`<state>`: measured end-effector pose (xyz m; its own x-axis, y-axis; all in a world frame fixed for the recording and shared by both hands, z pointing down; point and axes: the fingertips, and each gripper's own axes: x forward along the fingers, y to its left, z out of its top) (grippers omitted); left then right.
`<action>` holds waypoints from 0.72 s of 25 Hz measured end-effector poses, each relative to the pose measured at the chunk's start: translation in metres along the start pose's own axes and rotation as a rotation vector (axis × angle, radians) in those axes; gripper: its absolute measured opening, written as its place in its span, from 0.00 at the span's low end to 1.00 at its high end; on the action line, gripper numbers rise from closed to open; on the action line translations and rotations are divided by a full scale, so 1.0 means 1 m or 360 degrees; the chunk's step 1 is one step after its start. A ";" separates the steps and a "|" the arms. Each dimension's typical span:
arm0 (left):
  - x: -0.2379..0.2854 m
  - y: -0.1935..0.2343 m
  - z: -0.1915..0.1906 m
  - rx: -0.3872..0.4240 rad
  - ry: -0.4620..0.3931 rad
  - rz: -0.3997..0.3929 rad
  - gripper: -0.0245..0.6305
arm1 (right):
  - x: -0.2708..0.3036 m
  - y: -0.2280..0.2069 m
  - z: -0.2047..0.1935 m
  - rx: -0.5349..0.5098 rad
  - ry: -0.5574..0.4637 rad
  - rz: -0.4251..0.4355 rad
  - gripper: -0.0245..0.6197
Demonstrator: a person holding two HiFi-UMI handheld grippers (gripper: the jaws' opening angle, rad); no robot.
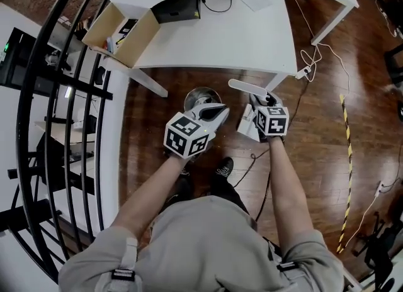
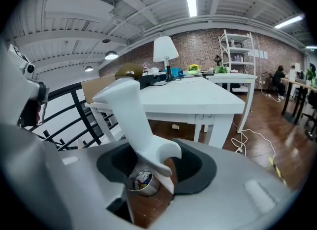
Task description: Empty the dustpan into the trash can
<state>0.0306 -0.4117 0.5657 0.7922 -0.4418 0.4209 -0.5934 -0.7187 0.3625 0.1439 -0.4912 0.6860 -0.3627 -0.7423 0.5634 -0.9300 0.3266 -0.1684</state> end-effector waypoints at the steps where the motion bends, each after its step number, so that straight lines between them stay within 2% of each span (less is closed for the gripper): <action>1: -0.002 0.000 0.001 0.0011 0.0005 0.0001 0.04 | 0.004 0.004 0.000 0.0007 0.0025 0.0014 0.34; 5: -0.012 -0.002 0.001 0.0004 -0.0001 0.0016 0.04 | 0.016 0.013 -0.002 0.0017 0.0093 0.0046 0.34; 13: -0.035 0.009 0.006 0.0031 -0.0016 0.0067 0.04 | 0.024 0.020 0.007 0.0048 0.0100 0.0087 0.37; 18: -0.044 0.020 0.008 0.0024 -0.0035 0.0072 0.04 | 0.006 0.026 0.004 0.0070 0.0088 0.0097 0.47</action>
<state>-0.0146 -0.4106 0.5477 0.7678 -0.4855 0.4181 -0.6264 -0.7058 0.3309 0.1177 -0.4899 0.6817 -0.4159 -0.6883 0.5944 -0.9085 0.3431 -0.2384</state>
